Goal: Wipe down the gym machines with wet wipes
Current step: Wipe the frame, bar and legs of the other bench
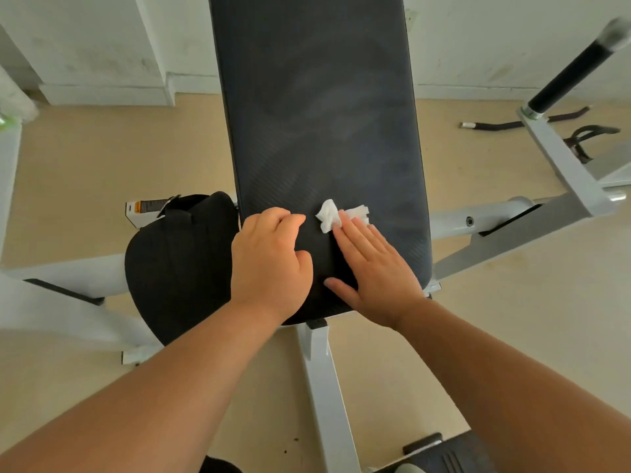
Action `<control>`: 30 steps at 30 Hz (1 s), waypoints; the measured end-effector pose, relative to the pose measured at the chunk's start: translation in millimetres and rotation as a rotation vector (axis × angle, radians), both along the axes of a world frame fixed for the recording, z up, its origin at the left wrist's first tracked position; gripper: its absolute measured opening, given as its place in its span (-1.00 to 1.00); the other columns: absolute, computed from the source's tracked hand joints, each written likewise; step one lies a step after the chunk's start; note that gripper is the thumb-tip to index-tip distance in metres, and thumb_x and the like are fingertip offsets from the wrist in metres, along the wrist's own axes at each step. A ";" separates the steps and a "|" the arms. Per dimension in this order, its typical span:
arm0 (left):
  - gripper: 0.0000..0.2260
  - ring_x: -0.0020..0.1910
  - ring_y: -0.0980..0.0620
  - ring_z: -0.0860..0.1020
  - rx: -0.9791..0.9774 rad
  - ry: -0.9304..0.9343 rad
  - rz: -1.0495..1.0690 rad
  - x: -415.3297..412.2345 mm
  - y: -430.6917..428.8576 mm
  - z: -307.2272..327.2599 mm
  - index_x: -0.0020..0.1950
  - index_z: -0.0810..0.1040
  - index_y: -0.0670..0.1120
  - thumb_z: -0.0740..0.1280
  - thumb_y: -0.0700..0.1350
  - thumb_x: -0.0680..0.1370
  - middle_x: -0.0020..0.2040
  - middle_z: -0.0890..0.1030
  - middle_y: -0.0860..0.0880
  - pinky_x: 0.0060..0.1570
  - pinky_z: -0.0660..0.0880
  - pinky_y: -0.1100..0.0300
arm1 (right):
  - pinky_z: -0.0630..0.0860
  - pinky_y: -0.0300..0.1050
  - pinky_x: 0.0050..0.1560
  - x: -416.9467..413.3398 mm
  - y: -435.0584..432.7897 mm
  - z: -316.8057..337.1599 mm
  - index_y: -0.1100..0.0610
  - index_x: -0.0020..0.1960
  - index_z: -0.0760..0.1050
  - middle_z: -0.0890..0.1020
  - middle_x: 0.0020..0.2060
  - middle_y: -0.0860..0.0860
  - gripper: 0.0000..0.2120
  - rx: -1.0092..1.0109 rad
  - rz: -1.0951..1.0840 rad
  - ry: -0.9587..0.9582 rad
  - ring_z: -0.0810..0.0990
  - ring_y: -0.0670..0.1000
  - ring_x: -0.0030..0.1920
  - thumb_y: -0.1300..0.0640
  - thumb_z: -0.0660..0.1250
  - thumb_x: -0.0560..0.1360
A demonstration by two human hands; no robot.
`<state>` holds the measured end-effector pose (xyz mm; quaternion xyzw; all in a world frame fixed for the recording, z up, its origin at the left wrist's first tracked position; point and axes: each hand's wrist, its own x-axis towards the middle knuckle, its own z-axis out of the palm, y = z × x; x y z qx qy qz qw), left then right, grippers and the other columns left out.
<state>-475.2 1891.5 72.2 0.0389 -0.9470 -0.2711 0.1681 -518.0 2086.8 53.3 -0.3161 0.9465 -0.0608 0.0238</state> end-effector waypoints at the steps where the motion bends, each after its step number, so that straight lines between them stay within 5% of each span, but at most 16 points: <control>1: -0.55 0.13 -0.18 0.52 0.003 -0.007 0.013 -1.7 2.6 -0.3 0.28 0.60 -0.12 0.18 -0.12 0.43 0.18 0.59 -0.07 0.02 0.49 -0.07 | -0.25 -0.20 0.56 -5.9 2.1 10.0 0.09 0.69 -0.06 -0.03 0.67 -0.01 -0.20 -0.024 -0.068 -0.015 -0.15 -0.06 0.64 -0.30 0.12 0.64; 4: -0.58 0.10 -0.17 0.51 0.015 -0.007 0.062 -10.7 6.0 1.8 0.29 0.60 -0.10 0.26 -0.07 0.45 0.16 0.60 -0.07 -0.03 0.43 -0.03 | 0.09 -0.21 0.52 -14.2 -13.7 39.0 0.09 0.61 0.25 0.31 0.59 0.00 -0.38 -0.122 -0.202 -0.061 0.24 0.04 0.58 -0.08 0.31 0.63; 8: -0.57 0.05 -0.08 0.52 0.167 0.020 -0.046 -16.5 19.1 4.2 0.32 0.56 -0.09 0.23 0.10 0.55 0.13 0.60 -0.03 0.02 0.48 -0.01 | 0.47 -0.33 0.17 -9.2 -26.9 69.9 0.03 0.27 0.64 0.69 0.15 -0.08 -0.76 -0.329 -0.373 -0.191 0.64 -0.09 0.11 0.13 0.38 0.61; 11: -0.59 -0.02 0.07 0.53 0.456 -0.152 -0.245 -12.7 26.5 5.7 0.43 0.49 0.02 0.26 0.15 0.63 0.05 0.60 0.13 0.05 0.53 0.10 | 0.57 -0.39 -0.04 -3.0 -17.8 88.0 -0.09 -0.05 0.64 0.69 -0.17 -0.22 -0.82 -0.579 -0.492 -0.310 0.66 -0.22 -0.11 0.20 0.48 0.52; 15: -0.60 0.07 0.17 0.62 1.075 -0.426 -0.305 -11.5 23.7 18.4 0.49 0.41 0.05 0.32 -0.05 0.65 0.09 0.67 0.12 0.09 0.54 0.24 | 0.67 -0.14 0.03 -0.5 -2.4 102.0 -0.02 -0.01 0.61 0.71 -0.16 -0.07 -0.73 -0.745 -0.476 -0.529 0.70 -0.04 -0.10 0.33 0.50 0.46; 21: -0.91 -0.06 0.01 0.67 1.118 -0.363 -0.199 -20.0 33.8 37.5 0.03 0.63 -0.17 0.35 -0.18 0.63 -0.08 0.71 -0.07 -0.01 0.64 0.04 | 0.58 -0.17 -0.11 -6.0 19.7 91.6 0.05 0.03 0.65 0.71 -0.15 -0.01 -0.76 -0.836 -0.529 -0.668 0.66 0.00 -0.12 0.35 0.42 0.49; 25: -0.84 0.01 -0.07 0.69 1.183 -0.328 -0.111 -26.5 42.8 40.4 -0.02 0.53 -0.23 0.33 -0.14 0.64 -0.04 0.69 -0.15 -0.01 0.66 0.02 | 0.63 -0.20 -0.05 -28.8 21.2 88.3 0.02 0.08 0.69 0.74 -0.10 -0.04 -0.77 -0.700 -0.382 -0.692 0.69 -0.03 -0.06 0.27 0.36 0.56; 30: -0.84 0.02 -0.16 0.68 1.280 -0.363 -0.044 -32.5 59.4 47.4 -0.04 0.44 -0.23 0.36 -0.16 0.62 0.01 0.63 -0.29 -0.02 0.64 0.04 | 0.56 -0.23 -0.11 -41.9 42.3 90.0 0.04 -0.10 0.69 0.72 -0.20 -0.06 -0.81 -0.757 -0.369 -0.726 0.63 -0.09 -0.16 0.23 0.35 0.59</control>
